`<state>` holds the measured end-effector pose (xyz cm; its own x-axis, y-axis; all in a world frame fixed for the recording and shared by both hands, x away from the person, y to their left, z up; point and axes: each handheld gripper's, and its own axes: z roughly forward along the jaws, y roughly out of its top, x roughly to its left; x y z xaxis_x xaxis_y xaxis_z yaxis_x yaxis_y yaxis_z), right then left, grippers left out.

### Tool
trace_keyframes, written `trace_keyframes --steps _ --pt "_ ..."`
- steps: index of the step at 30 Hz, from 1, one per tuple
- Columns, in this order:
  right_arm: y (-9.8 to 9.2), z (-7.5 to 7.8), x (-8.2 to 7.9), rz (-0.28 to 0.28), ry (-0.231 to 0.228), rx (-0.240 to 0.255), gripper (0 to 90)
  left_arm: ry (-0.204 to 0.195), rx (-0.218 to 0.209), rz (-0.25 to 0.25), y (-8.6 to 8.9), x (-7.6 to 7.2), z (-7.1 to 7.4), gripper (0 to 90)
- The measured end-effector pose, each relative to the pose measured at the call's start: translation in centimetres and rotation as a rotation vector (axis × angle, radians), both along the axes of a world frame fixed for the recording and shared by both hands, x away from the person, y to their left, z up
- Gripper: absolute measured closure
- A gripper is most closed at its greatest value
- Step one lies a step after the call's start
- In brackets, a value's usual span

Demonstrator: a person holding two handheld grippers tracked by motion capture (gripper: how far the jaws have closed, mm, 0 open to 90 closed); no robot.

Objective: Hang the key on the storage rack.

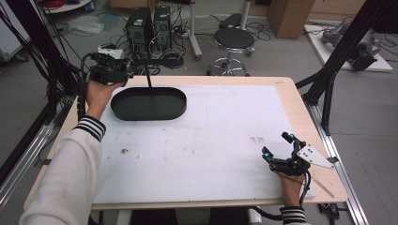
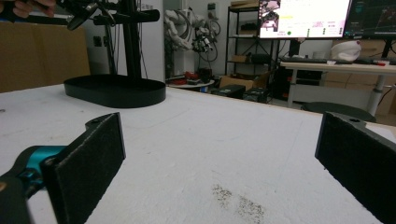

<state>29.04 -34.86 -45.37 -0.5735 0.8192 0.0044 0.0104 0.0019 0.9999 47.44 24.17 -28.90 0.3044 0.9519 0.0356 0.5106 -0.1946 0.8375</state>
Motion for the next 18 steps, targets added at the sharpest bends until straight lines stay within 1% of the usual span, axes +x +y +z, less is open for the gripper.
trace_keyframes --steps 2,3,5,7,11,12,13,16,18 --pt "0.0 0.0 0.0 0.000 0.000 0.000 0.5 0.014 -0.001 0.001 0.2 -0.1 -0.3 48.6" --pt "0.0 0.0 0.0 0.001 0.000 0.001 0.5 0.016 0.007 0.002 0.2 -0.2 -0.4 48.6" --pt "0.0 0.0 0.0 0.000 -0.001 0.001 0.5 0.017 0.002 -0.001 0.3 -0.4 -0.7 48.7" --pt "0.0 0.0 0.0 0.000 0.000 -0.001 0.5 0.027 0.013 -0.006 0.3 -0.5 -1.0 48.6" --pt "0.0 0.0 0.0 0.000 -0.001 0.001 0.5 0.042 0.010 -0.005 0.3 -0.6 -1.7 48.6" --pt "0.0 0.0 0.0 0.000 -0.001 0.001 0.5 0.052 0.013 -0.009 0.3 -0.6 -1.9 48.6" --pt "0.0 0.0 0.0 0.001 -0.002 -0.002 0.5 0.056 0.020 -0.010 0.3 -0.6 -2.1 48.6" --pt "0.0 0.0 0.0 0.001 -0.003 -0.002 0.5 0.069 0.021 -0.009 0.1 -0.6 -2.8 48.6" --pt "0.0 0.0 0.0 0.001 -0.003 -0.002 0.5 0.077 0.032 -0.007 0.0 -0.5 -3.2 48.6"
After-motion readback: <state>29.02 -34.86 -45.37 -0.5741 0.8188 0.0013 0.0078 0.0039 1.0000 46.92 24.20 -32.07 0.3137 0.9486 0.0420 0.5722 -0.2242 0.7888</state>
